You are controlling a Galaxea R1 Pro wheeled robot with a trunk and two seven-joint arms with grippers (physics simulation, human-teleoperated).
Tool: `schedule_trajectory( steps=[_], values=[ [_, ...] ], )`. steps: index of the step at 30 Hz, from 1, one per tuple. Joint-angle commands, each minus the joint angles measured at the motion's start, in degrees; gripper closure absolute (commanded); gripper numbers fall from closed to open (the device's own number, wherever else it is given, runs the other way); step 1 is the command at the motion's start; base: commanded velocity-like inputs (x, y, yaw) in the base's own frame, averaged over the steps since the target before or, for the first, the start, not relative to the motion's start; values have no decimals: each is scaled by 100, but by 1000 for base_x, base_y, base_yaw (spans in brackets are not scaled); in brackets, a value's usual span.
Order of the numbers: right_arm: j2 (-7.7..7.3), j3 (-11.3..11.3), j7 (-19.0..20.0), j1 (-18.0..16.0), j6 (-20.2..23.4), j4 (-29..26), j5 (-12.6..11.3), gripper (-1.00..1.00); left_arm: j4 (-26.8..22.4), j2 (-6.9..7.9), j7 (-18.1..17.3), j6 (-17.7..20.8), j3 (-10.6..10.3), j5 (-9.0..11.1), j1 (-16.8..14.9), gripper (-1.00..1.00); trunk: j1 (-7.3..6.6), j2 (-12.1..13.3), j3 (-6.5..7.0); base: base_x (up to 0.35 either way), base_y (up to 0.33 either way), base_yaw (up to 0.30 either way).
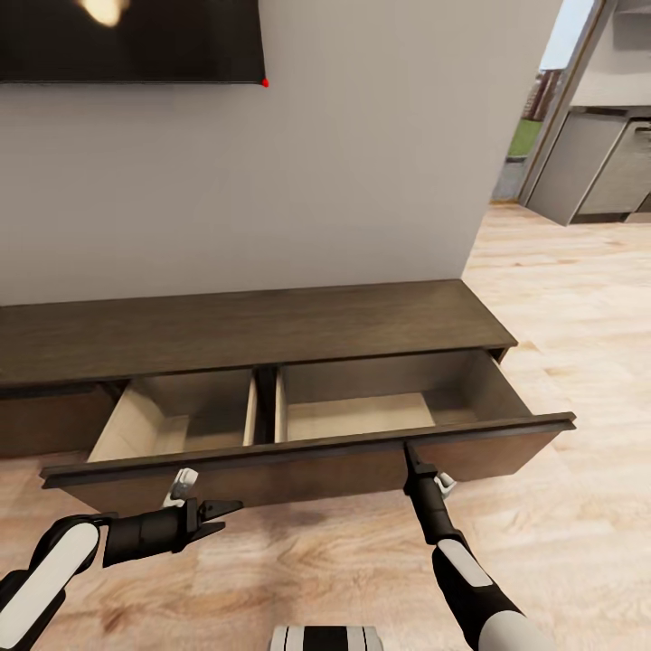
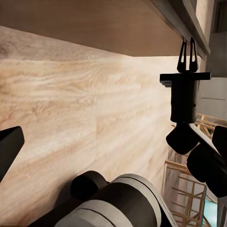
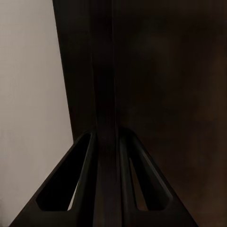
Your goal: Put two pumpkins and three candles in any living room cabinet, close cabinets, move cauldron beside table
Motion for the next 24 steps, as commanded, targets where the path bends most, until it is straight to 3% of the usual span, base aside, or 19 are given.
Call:
schedule_trajectory(
  steps=[1,24],
  values=[
    [7,319,12,2,42,55,51,100,3,3,-45,4,-7,-37,-6,-100,-1,-1,-5,-49,0,0],
    [7,316,12,1,42,55,51,100,3,3,-47,5,-7,-37,-6,-100,-1,-1,-5,-50,0,0]
  ],
)
